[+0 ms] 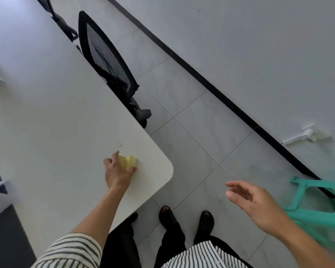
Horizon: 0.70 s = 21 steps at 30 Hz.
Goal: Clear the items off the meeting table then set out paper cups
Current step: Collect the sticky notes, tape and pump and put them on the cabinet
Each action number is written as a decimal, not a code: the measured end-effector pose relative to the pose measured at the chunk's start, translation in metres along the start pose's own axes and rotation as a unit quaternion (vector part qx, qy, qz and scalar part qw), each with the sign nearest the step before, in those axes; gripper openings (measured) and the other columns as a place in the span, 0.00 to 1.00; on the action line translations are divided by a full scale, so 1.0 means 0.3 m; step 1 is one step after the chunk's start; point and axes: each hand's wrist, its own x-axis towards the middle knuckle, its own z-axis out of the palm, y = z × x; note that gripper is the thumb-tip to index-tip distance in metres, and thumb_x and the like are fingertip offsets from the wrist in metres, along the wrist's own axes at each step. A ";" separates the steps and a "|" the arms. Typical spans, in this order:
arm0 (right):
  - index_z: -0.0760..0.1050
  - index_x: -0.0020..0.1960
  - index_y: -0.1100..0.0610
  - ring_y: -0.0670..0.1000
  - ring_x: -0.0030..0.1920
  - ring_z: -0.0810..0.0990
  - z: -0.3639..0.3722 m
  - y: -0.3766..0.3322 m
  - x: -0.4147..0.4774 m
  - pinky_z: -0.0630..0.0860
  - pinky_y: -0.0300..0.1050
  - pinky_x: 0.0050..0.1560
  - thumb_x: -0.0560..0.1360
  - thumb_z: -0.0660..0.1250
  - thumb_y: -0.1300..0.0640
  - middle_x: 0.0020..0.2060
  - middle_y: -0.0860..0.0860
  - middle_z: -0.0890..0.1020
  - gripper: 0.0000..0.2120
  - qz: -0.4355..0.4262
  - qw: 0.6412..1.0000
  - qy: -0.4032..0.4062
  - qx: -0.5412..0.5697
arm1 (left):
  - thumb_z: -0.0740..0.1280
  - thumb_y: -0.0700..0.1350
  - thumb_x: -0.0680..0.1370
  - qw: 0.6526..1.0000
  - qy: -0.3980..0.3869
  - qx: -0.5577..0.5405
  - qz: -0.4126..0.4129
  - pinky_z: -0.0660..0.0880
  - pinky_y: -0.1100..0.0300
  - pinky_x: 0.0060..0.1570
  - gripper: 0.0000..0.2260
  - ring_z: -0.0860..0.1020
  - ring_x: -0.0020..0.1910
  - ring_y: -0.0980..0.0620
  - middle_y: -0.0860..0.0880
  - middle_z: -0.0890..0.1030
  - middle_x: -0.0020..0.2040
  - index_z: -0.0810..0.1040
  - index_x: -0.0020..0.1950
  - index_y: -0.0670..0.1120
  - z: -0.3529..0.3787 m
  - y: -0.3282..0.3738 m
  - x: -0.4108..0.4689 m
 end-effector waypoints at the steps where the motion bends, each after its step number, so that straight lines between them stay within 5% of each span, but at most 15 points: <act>1: 0.79 0.55 0.44 0.41 0.51 0.82 -0.005 -0.015 0.007 0.78 0.44 0.57 0.74 0.71 0.50 0.48 0.44 0.84 0.10 -0.006 1.000 0.001 -0.002 | 0.77 0.43 0.69 1.000 -0.005 -0.015 -0.011 0.73 0.48 0.58 0.32 0.75 0.59 0.37 0.39 0.72 0.63 0.68 0.71 0.46 -0.011 0.003 0.002; 9: 0.78 0.55 0.44 0.45 0.50 0.83 -0.110 -0.080 0.073 0.78 0.44 0.53 0.75 0.70 0.51 0.48 0.46 0.84 0.09 -0.045 0.999 0.012 0.025 | 0.67 0.35 0.74 0.977 -0.048 -0.197 -0.057 0.74 0.58 0.34 0.13 0.76 0.46 0.44 0.43 0.76 0.53 0.76 0.56 0.47 -0.054 0.135 -0.047; 21: 0.78 0.54 0.43 0.46 0.51 0.82 -0.520 -0.079 0.397 0.78 0.46 0.54 0.75 0.69 0.50 0.49 0.47 0.83 0.08 -0.067 0.997 0.000 0.050 | 0.62 0.38 0.77 0.955 -0.027 -0.292 0.033 0.71 0.57 0.32 0.09 0.74 0.38 0.49 0.48 0.76 0.41 0.79 0.43 0.50 0.012 0.694 -0.106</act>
